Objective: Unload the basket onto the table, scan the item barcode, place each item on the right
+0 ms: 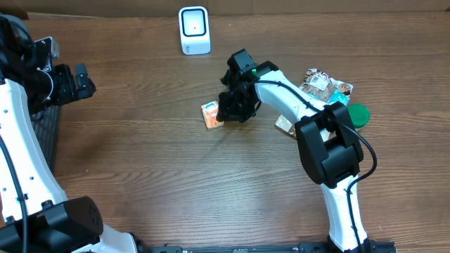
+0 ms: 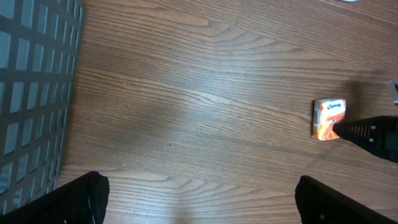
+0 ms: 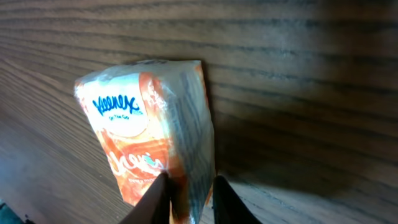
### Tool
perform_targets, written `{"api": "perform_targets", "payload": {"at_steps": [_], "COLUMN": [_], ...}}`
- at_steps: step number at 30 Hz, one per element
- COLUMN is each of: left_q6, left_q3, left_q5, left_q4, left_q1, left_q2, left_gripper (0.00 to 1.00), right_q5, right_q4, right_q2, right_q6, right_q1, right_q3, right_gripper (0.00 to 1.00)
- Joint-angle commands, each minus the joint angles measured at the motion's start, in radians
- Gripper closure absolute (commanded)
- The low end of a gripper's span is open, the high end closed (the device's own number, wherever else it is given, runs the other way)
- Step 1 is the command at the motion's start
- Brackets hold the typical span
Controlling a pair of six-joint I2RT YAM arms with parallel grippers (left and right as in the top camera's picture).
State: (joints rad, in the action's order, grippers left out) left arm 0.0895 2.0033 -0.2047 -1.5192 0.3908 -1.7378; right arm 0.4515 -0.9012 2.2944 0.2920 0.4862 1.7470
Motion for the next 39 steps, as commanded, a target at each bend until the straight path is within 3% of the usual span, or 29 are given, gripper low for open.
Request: {"api": "perform_targets", "payload": {"at_steps": [1, 4, 14, 22, 29, 39], "left_q6": [0.019, 0.019, 0.019, 0.019, 0.019, 0.019], "left_q3": [0.002, 0.002, 0.002, 0.002, 0.002, 0.002], "left_q5": [-0.002, -0.002, -0.002, -0.002, -0.002, -0.002], "left_q4": [0.002, 0.002, 0.002, 0.002, 0.002, 0.002], "left_q1": [0.002, 0.002, 0.002, 0.002, 0.002, 0.002], "left_q2": [-0.001, -0.001, -0.001, -0.001, -0.001, -0.001], "left_gripper": [0.01, 0.0, 0.0, 0.0, 0.0, 0.0], "right_q5": [0.014, 0.029, 0.3, 0.735, 1.115, 1.118], "right_q4": [0.007, 0.008, -0.037, -0.019, 0.043, 0.06], "right_q2": [-0.02, -0.02, -0.079, -0.216, -0.224, -0.224], "right_q6": [0.019, 0.02, 0.019, 0.014, 0.017, 0.128], "right_q1": [0.003, 0.003, -0.035, -0.166, -0.236, -0.261], "right_q3": [-0.031, -0.037, 0.01, 0.017, 0.017, 0.017], "right_gripper": [0.85, 0.95, 0.96, 0.96, 0.96, 0.96]}}
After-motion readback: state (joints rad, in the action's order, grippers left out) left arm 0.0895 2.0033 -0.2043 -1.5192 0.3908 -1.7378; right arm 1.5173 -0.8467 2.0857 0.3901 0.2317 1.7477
